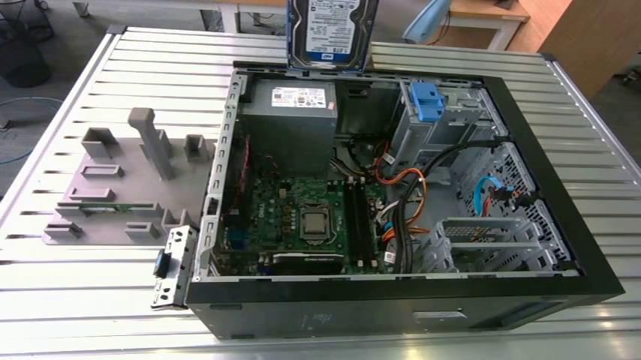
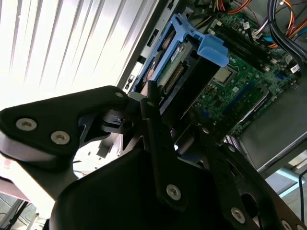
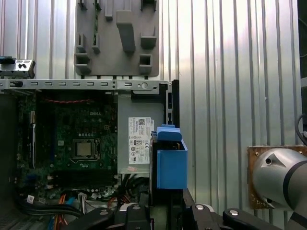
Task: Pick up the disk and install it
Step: 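Pick up the disk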
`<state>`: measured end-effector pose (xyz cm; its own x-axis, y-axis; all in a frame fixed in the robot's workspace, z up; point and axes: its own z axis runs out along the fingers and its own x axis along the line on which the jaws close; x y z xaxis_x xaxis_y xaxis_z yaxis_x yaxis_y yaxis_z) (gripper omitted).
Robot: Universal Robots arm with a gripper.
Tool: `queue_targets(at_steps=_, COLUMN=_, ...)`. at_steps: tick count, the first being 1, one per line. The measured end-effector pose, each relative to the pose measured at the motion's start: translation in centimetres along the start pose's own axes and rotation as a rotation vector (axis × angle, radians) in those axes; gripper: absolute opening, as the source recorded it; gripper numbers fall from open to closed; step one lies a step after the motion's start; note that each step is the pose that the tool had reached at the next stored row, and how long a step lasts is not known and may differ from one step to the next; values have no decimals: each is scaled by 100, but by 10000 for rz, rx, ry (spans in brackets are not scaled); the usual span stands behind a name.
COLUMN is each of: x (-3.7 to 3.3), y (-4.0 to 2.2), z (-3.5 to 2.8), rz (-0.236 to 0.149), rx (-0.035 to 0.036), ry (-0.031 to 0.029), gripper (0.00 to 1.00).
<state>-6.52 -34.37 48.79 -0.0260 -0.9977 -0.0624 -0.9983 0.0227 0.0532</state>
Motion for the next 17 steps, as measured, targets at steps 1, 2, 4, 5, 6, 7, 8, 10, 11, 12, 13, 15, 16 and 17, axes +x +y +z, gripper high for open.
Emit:
queue_targets(at_steps=1, x=0, y=-17, z=-1, rz=0, rx=0, ry=0, gripper=35)
queue_targets(at_steps=2, x=-1, y=-31, z=-1, rz=0, rx=0, ry=0, gripper=35)
queue_targets(at_steps=4, x=-1, y=-59, z=-2, rz=-1, rx=0, ry=-1, gripper=35)
queue_targets(at_steps=5, x=-1, y=-69, z=-3, rz=-1, rx=1, ry=-1, gripper=35)
queue_targets(at_steps=6, x=-1, y=-74, z=-3, rz=0, rx=1, ry=-2, gripper=35)
queue_targets(at_steps=7, x=-1, y=-75, z=-3, rz=-1, rx=1, ry=-1, gripper=35)
queue_targets(at_steps=8, x=-2, y=-75, z=-3, rz=1, rx=1, ry=-1, gripper=35)
queue_targets(at_steps=10, x=-2, y=-76, z=-3, rz=1, rx=1, ry=-1, gripper=35)
queue_targets(at_steps=11, x=-2, y=-77, z=-3, rz=0, rx=1, ry=-1, gripper=35)
queue_targets(at_steps=12, x=-2, y=-77, z=-3, rz=0, rx=1, ry=-1, gripper=35)
queue_targets(at_steps=13, x=-1, y=-77, z=-3, rz=0, rx=1, ry=-1, gripper=35)
queue_targets(at_steps=15, x=11, y=-78, z=-5, rz=-2, rx=0, ry=0, gripper=35)
queue_targets(at_steps=16, x=22, y=-78, z=-5, rz=-1, rx=0, ry=0, gripper=35)
queue_targets(at_steps=17, x=34, y=-78, z=-6, rz=-1, rx=1, ry=-1, gripper=35)
